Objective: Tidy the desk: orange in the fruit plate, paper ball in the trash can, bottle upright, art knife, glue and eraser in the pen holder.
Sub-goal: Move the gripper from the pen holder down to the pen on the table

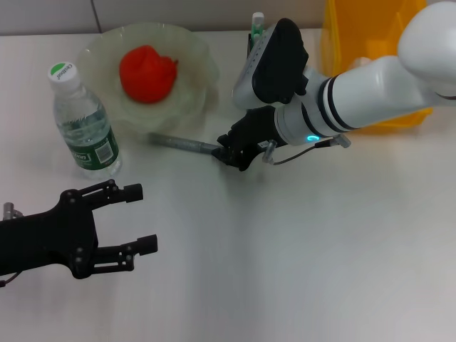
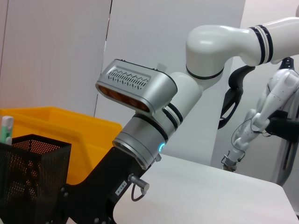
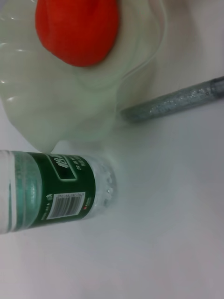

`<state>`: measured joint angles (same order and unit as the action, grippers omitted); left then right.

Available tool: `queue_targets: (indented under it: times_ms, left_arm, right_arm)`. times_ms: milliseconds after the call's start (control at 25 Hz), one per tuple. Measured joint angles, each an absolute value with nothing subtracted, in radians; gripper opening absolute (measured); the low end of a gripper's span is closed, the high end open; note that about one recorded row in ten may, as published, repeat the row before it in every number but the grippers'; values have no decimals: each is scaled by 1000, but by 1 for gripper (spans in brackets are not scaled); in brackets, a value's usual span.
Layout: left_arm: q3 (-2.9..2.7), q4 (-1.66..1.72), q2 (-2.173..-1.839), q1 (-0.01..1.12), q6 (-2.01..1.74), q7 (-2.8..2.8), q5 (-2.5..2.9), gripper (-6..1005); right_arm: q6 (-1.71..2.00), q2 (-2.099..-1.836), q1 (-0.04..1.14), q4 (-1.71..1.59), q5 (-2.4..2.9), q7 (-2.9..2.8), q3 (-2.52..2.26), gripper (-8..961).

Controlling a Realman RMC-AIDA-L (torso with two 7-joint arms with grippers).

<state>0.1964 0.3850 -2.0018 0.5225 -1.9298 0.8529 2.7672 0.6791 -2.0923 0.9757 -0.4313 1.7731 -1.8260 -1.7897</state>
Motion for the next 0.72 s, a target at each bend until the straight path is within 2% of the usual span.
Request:
queue_targets:
  times_ms: [160, 720]
  left_arm:
    - [197, 385, -2002, 524, -1930, 853, 2767, 857]
    - [199, 385, -2002, 537, -1927, 853, 2767, 857]
  right_arm:
    - [679, -2092, 977, -433, 1773, -1825, -1791, 211]
    - [677, -2092, 989, -423, 1773, -1825, -1792, 195]
